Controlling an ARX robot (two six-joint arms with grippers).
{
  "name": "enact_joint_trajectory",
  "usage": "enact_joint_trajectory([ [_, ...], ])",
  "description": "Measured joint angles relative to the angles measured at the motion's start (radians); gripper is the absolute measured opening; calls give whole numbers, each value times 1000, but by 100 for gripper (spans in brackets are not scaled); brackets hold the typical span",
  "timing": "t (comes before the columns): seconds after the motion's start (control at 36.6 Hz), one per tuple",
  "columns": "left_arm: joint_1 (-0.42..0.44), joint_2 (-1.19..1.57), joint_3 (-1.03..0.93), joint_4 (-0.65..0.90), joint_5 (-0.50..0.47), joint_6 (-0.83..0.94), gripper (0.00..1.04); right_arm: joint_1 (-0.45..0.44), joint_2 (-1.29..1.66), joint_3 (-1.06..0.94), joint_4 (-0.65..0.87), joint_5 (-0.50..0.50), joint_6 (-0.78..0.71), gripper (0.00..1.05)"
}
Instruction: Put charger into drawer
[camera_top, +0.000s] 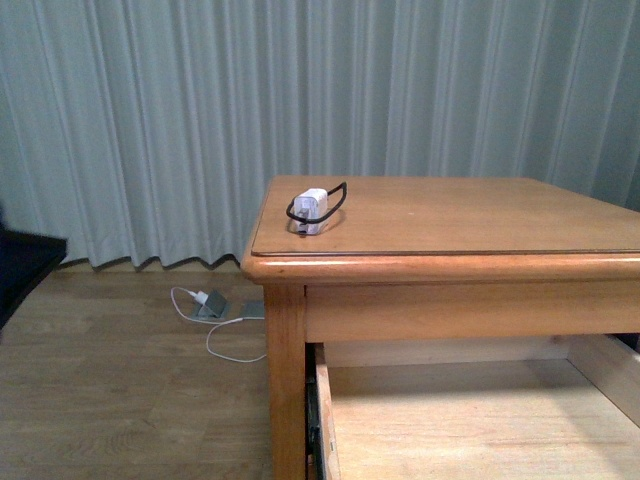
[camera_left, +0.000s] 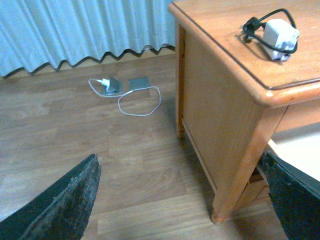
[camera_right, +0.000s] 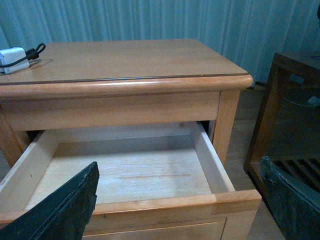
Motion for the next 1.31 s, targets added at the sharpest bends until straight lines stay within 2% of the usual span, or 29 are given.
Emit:
enact_joint_trajectory([
  [0.38,-102,464,440,47,26,8,98,0,0,0,0,0,0,96],
  [0.79,-194,764,760,49,58,-45,98,0,0,0,0,0,0,96],
  [1.15,-235,924,935,3,85,-49,98,0,0,0,0,0,0,96],
  [1.31,-237,961,965,-28,66,-45,97,0,0,0,0,0,0,96],
])
